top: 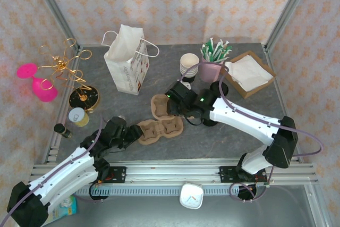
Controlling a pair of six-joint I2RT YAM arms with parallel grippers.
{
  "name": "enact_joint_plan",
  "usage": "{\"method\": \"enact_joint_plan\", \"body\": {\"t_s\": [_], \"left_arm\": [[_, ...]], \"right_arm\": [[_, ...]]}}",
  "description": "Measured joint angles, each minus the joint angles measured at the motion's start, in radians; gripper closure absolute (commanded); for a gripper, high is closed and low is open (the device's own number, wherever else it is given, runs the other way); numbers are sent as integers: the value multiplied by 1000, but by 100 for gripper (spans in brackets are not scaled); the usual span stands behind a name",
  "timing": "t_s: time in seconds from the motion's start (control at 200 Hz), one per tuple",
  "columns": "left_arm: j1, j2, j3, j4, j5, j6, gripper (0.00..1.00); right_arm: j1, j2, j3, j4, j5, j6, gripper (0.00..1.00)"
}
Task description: Pack the takeout coffee
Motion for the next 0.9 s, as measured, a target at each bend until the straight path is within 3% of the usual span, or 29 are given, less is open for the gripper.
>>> {"method": "enact_joint_plan", "body": {"t_s": [0.25,0.551,0.896], "left_arm": [[-9,53,-35,153,5,-81,59],[-80,170,-55,332,-33,-193,78],[-128,372,-16,533,-138,-301,80]], "right_arm": [[-12,-11,26,-7,3,-10,57],[-79,-48,28,-8,2,-35,58],[-117,-59,28,-15,-2,-56,58]]}}
